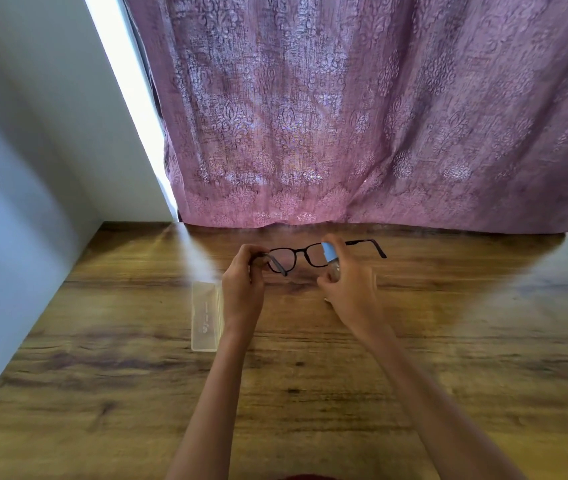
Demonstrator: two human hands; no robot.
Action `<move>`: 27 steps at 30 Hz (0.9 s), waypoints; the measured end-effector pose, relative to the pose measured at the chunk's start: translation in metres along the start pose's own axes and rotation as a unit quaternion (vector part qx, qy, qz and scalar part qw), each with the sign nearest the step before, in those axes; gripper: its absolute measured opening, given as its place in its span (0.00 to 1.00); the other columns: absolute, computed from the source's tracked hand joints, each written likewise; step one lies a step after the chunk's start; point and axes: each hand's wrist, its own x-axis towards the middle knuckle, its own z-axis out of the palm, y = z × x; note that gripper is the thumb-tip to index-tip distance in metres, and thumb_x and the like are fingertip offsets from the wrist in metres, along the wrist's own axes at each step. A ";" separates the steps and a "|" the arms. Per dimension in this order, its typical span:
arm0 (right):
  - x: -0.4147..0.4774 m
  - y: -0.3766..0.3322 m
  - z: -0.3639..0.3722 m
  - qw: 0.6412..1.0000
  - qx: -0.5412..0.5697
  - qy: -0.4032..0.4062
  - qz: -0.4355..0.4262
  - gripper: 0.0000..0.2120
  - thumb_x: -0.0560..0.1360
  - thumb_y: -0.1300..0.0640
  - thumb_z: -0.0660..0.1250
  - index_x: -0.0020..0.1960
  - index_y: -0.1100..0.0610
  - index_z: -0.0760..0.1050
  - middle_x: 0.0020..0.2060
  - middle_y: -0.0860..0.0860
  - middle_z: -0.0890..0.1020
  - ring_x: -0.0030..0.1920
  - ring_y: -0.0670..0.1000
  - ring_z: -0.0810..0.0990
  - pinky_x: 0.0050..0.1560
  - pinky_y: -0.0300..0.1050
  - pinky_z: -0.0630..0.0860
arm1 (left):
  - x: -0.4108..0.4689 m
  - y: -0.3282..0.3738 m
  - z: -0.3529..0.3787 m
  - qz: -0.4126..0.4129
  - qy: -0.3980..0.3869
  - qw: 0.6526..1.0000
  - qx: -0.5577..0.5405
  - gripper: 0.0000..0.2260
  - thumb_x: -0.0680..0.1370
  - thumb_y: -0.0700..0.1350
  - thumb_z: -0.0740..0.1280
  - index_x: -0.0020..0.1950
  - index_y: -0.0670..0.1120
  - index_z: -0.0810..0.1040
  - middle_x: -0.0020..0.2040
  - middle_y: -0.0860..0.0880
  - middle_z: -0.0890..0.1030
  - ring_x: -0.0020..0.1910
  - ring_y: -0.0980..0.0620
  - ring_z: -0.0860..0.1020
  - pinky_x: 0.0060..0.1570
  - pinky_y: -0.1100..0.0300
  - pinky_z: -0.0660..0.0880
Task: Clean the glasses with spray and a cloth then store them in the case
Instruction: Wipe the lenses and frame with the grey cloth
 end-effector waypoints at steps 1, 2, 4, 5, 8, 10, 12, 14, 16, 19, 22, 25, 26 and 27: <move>0.001 -0.001 0.000 1.000 0.003 -0.007 -0.005 0.29 0.71 0.64 0.70 0.68 0.46 0.67 0.29 0.45 0.73 0.27 0.42 0.73 0.29 0.31 0.67 | 0.000 0.000 0.000 0.002 -0.001 1.000 -0.001 0.11 0.76 0.32 0.61 0.48 0.47 0.75 0.40 0.55 0.79 0.38 0.61 0.76 0.39 0.70 0.70; 0.002 -0.001 0.001 1.000 0.005 -0.011 -0.009 0.30 0.71 0.65 0.70 0.68 0.46 0.67 0.30 0.45 0.74 0.28 0.42 0.74 0.29 0.31 0.67 | 0.000 0.001 0.000 0.004 -0.001 1.000 -0.001 0.11 0.75 0.32 0.61 0.48 0.47 0.75 0.40 0.55 0.79 0.38 0.61 0.76 0.39 0.70 0.70; 0.003 -0.001 0.002 1.000 0.002 -0.012 -0.013 0.30 0.70 0.66 0.70 0.67 0.46 0.67 0.29 0.45 0.73 0.28 0.42 0.74 0.29 0.32 0.68 | 0.000 0.002 0.001 0.006 -0.002 1.000 -0.001 0.11 0.75 0.31 0.61 0.48 0.47 0.75 0.41 0.53 0.79 0.38 0.59 0.76 0.39 0.68 0.71; 0.003 0.000 0.002 1.000 0.001 -0.009 -0.011 0.31 0.70 0.66 0.70 0.67 0.46 0.67 0.28 0.45 0.72 0.27 0.42 0.73 0.28 0.33 0.69 | 0.000 0.002 0.001 0.005 -0.003 1.000 -0.003 0.11 0.75 0.31 0.61 0.48 0.46 0.75 0.41 0.53 0.79 0.38 0.57 0.76 0.39 0.66 0.71; 0.002 0.002 0.003 1.000 -0.004 0.011 -0.010 0.29 0.70 0.66 0.71 0.66 0.46 0.68 0.26 0.45 0.71 0.25 0.42 0.71 0.28 0.31 0.67 | -0.001 0.000 0.000 0.002 -0.002 1.000 -0.002 0.09 0.76 0.32 0.62 0.48 0.45 0.75 0.40 0.53 0.79 0.38 0.57 0.76 0.39 0.65 0.71; 0.002 0.004 0.002 1.000 -0.002 0.023 -0.015 0.27 0.70 0.64 0.71 0.66 0.47 0.69 0.25 0.44 0.70 0.24 0.41 0.69 0.28 0.28 0.61 | -0.001 -0.003 0.000 -0.001 0.002 1.000 0.003 0.10 0.76 0.32 0.62 0.48 0.47 0.75 0.40 0.56 0.78 0.38 0.60 0.76 0.39 0.67 0.70; 0.002 0.008 0.001 0.999 0.014 0.018 -0.032 0.26 0.71 0.61 0.70 0.66 0.46 0.68 0.27 0.45 0.72 0.26 0.42 0.70 0.28 0.28 0.63 | 0.000 -0.005 0.001 -0.005 0.003 1.000 0.004 0.10 0.76 0.33 0.62 0.48 0.48 0.75 0.40 0.55 0.79 0.39 0.60 0.76 0.40 0.65 0.72; -0.001 0.015 0.001 0.998 0.028 0.014 -0.047 0.24 0.72 0.57 0.69 0.66 0.45 0.68 0.28 0.45 0.73 0.27 0.43 0.72 0.30 0.28 0.64 | 0.000 -0.007 0.002 -0.010 0.003 1.000 0.000 0.09 0.76 0.33 0.63 0.48 0.47 0.74 0.41 0.53 0.80 0.41 0.55 0.78 0.42 0.58 0.75; -0.005 0.024 0.001 0.998 0.040 0.020 -0.044 0.23 0.74 0.54 0.66 0.67 0.47 0.68 0.26 0.43 0.72 0.28 0.43 0.73 0.31 0.28 0.64 | 0.001 -0.008 0.003 -0.013 0.006 1.000 0.000 0.09 0.76 0.33 0.62 0.47 0.48 0.74 0.41 0.52 0.80 0.41 0.53 0.79 0.43 0.54 0.76; -0.010 0.048 0.000 0.998 0.041 0.029 -0.027 0.21 0.77 0.54 0.61 0.69 0.49 0.66 0.27 0.44 0.73 0.26 0.42 0.73 0.27 0.35 0.66 | 0.001 -0.010 0.003 -0.019 0.010 1.000 0.001 0.09 0.76 0.34 0.62 0.47 0.47 0.74 0.42 0.50 0.81 0.42 0.52 0.79 0.44 0.52 0.77; -0.010 0.076 -0.002 0.998 0.033 0.048 -0.001 0.20 0.80 0.55 0.60 0.70 0.54 0.63 0.30 0.47 0.74 0.25 0.44 0.71 0.24 0.41 0.67 | 0.001 -0.011 0.003 -0.019 0.014 1.000 -0.001 0.10 0.76 0.34 0.62 0.47 0.49 0.74 0.42 0.52 0.81 0.42 0.54 0.79 0.43 0.54 0.76; -0.008 0.098 -0.006 0.994 0.069 0.079 0.043 0.23 0.80 0.59 0.60 0.72 0.60 0.59 0.31 0.51 0.75 0.27 0.48 0.74 0.26 0.41 0.69 | 0.001 -0.012 0.004 -0.017 0.016 1.000 0.005 0.10 0.76 0.35 0.63 0.48 0.50 0.74 0.42 0.53 0.81 0.42 0.55 0.79 0.43 0.55 0.76; -0.007 0.104 -0.008 0.991 0.084 0.085 0.061 0.24 0.80 0.61 0.61 0.73 0.61 0.57 0.33 0.53 0.76 0.29 0.49 0.76 0.28 0.40 0.72 | 0.001 -0.012 0.004 -0.016 0.016 1.000 0.004 0.10 0.76 0.35 0.63 0.48 0.50 0.74 0.42 0.53 0.81 0.42 0.55 0.79 0.43 0.55 0.76; -0.007 0.109 -0.009 0.988 0.095 0.089 0.080 0.26 0.80 0.62 0.62 0.74 0.61 0.56 0.34 0.52 0.76 0.30 0.48 0.77 0.29 0.37 0.73 | 0.001 -0.012 0.005 -0.014 0.016 1.000 0.006 0.10 0.77 0.35 0.63 0.48 0.51 0.74 0.42 0.53 0.81 0.42 0.54 0.79 0.43 0.55 0.76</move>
